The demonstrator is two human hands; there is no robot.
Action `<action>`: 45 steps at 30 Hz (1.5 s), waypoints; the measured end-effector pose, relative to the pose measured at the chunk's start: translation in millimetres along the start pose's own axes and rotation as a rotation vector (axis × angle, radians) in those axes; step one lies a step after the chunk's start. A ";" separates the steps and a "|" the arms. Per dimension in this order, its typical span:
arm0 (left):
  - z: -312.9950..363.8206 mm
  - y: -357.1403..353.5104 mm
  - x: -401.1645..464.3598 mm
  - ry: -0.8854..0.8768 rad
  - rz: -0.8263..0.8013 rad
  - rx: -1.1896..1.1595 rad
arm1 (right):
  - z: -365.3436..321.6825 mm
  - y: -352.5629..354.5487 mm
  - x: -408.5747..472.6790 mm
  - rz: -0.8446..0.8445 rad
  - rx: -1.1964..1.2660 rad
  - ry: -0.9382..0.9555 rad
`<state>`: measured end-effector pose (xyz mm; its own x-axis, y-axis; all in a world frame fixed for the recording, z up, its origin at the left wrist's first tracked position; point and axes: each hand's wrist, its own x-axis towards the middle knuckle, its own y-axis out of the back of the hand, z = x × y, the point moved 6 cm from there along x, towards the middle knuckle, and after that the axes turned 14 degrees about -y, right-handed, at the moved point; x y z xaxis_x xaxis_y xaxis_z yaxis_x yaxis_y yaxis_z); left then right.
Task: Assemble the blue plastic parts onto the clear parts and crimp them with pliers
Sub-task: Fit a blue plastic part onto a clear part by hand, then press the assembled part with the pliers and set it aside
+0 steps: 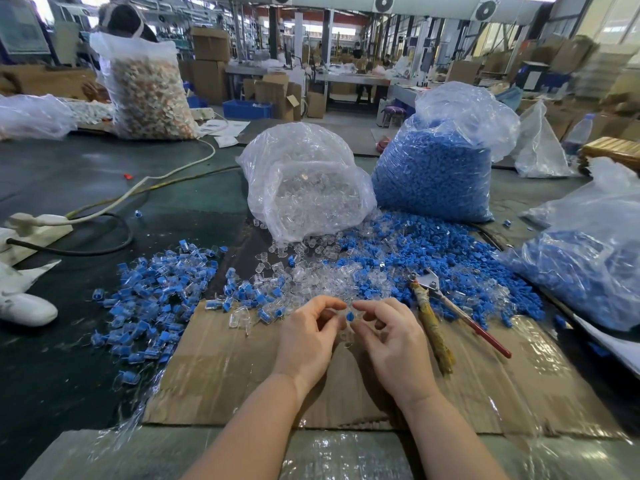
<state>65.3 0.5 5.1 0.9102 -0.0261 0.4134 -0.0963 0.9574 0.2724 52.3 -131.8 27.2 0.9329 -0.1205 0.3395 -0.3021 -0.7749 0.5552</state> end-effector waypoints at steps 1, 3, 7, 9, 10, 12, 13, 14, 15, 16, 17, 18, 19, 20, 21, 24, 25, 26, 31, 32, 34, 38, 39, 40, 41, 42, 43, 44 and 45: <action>0.0 -0.3 0.2 -0.002 -0.006 0.000 | 0.7 -0.6 0.1 -0.012 0.011 -0.005; -0.4 -0.3 0.6 -0.004 -0.011 0.000 | 1.7 -2.0 0.2 -0.036 0.018 -0.016; -0.4 -0.2 1.3 -0.014 -0.013 0.023 | 2.0 -2.1 0.9 -0.044 0.010 -0.015; -0.8 -0.3 1.4 -0.013 -0.009 0.021 | 2.0 -2.5 1.3 -0.049 0.008 -0.013; -1.0 -0.4 1.5 -0.011 -0.005 0.012 | 2.1 -2.7 1.4 -0.050 0.007 -0.014; -0.6 -0.8 1.6 -0.010 0.001 -0.003 | 2.5 -2.8 1.7 -0.049 0.009 -0.016; -0.3 -1.0 1.7 -0.011 0.006 -0.009 | 2.7 -2.9 1.8 -0.050 0.009 -0.014; -0.2 -1.2 1.9 -0.010 0.010 -0.015 | 2.6 -3.0 1.7 -0.051 0.007 -0.012; -0.4 -1.3 2.1 -0.007 0.015 -0.020 | 2.7 -3.3 1.6 -0.052 0.005 -0.010; -0.7 -1.3 2.3 -0.004 0.020 -0.022 | 2.6 -3.7 1.5 -0.050 0.005 -0.008; -1.0 -1.0 2.5 -0.003 0.026 -0.021 | 1.7 -3.9 1.3 -0.044 0.004 -0.006; -1.3 -0.4 2.5 -0.003 0.033 -0.017 | 0.6 -3.5 1.0 -0.031 -0.004 -0.005; -1.4 0.1 2.5 -0.003 0.041 -0.015 | -0.5 -2.2 0.7 -0.006 -0.025 0.000; -1.5 0.8 2.3 -0.002 0.049 -0.014 | -1.2 0.1 0.7 0.033 -0.061 0.006; -1.7 1.7 2.2 -0.001 0.055 -0.013 | -1.0 3.7 1.0 0.087 -0.107 0.004; -1.5 3.7 1.6 0.004 0.064 -0.016 | 8.5 20.3 6.8 0.236 -0.298 -0.161; -1.5 4.2 1.5 0.008 0.068 -0.022 | 15.7 25.9 9.8 0.250 -0.400 -0.269; -1.6 4.6 1.4 0.014 0.072 -0.028 | 24.2 31.5 12.7 0.242 -0.521 -0.387; -1.6 5.6 1.8 0.051 0.100 -0.071 | 64.4 48.3 16.9 -0.008 -0.829 -0.787; -2.0 6.2 2.2 0.061 0.110 -0.082 | 67.8 50.1 16.6 -0.032 -0.840 -0.813; -2.4 7.6 3.5 0.078 0.131 -0.104 | 69.6 52.6 16.2 -0.044 -0.867 -0.821; -4.6 9.1 6.2 0.126 0.166 -0.136 | 66.0 50.9 18.0 -0.031 -0.908 -0.783; -5.3 9.2 6.4 0.141 0.170 -0.141 | 64.3 50.1 18.6 -0.032 -0.911 -0.778; -6.1 9.4 6.6 0.154 0.174 -0.147 | 62.2 49.4 19.3 -0.032 -0.917 -0.771; -6.8 9.6 6.5 0.165 0.177 -0.151 | 59.6 49.6 19.9 -0.028 -0.928 -0.760; -7.1 9.7 6.5 0.172 0.178 -0.154 | 56.7 50.5 20.5 -0.021 -0.936 -0.743; -7.2 10.0 6.5 0.178 0.181 -0.161 | 53.7 51.5 21.0 -0.013 -0.935 -0.723; -7.2 10.2 6.4 0.184 0.186 -0.170 | 50.8 52.6 21.0 -0.007 -0.928 -0.701; -7.2 10.0 6.4 0.193 0.189 -0.177 | 48.5 53.4 20.4 -0.003 -0.918 -0.677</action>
<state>73.0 11.9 4.3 0.9443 0.1955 0.2648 -0.2144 0.9757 0.0444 64.8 -205.8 26.9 0.7643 -0.6448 0.0124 -0.0691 -0.0627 0.9956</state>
